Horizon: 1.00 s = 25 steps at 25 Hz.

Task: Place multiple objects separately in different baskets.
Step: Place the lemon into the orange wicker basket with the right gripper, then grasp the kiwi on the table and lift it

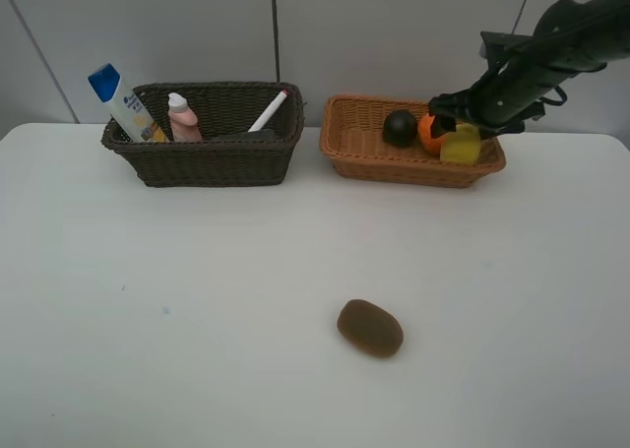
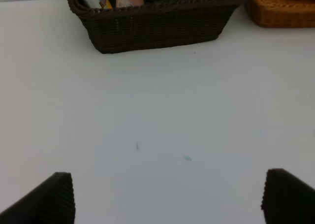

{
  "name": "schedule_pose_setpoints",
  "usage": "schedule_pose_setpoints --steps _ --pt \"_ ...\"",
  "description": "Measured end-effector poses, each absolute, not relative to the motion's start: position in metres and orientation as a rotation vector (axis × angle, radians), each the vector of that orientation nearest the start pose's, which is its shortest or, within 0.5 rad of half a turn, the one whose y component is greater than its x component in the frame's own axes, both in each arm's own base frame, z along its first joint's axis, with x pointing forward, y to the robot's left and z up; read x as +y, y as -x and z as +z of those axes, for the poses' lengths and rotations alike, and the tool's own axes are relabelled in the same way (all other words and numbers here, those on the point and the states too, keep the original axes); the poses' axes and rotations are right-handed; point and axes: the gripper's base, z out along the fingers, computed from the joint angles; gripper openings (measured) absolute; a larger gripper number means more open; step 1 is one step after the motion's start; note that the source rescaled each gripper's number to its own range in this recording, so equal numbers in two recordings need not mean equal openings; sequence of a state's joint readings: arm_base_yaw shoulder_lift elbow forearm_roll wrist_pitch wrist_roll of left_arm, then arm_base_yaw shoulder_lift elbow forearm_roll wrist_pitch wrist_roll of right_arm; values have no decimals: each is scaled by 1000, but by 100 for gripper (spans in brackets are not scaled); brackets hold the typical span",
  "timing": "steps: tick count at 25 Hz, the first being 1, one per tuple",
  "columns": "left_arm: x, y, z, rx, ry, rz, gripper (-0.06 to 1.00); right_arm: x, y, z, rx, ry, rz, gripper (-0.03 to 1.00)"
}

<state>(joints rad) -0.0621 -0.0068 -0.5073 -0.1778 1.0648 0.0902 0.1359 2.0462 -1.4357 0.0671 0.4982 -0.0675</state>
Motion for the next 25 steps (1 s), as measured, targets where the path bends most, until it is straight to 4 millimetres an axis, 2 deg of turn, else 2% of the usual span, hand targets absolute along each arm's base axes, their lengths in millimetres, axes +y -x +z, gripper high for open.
schedule_pose_setpoints --steps 4,7,10,14,18,21,25 --pt "-14 9 280 2020 -164 -195 100 63 -434 200 2677 215 97 78" --pt "-14 9 280 2020 -164 -195 100 62 -422 225 2753 231 101 79" --pt "-14 9 280 2020 -164 -195 100 61 -402 238 2886 252 103 79" --pt "-14 9 280 2020 -164 -195 100 65 -384 245 3013 276 106 79" --pt "-14 9 280 2020 -164 -195 100 80 -361 253 3022 333 110 79" --pt "-14 9 280 2020 -164 -195 100 99 -333 263 3009 434 116 79" --pt "-14 9 280 2020 -164 -195 100 130 -293 262 3009 637 118 79"
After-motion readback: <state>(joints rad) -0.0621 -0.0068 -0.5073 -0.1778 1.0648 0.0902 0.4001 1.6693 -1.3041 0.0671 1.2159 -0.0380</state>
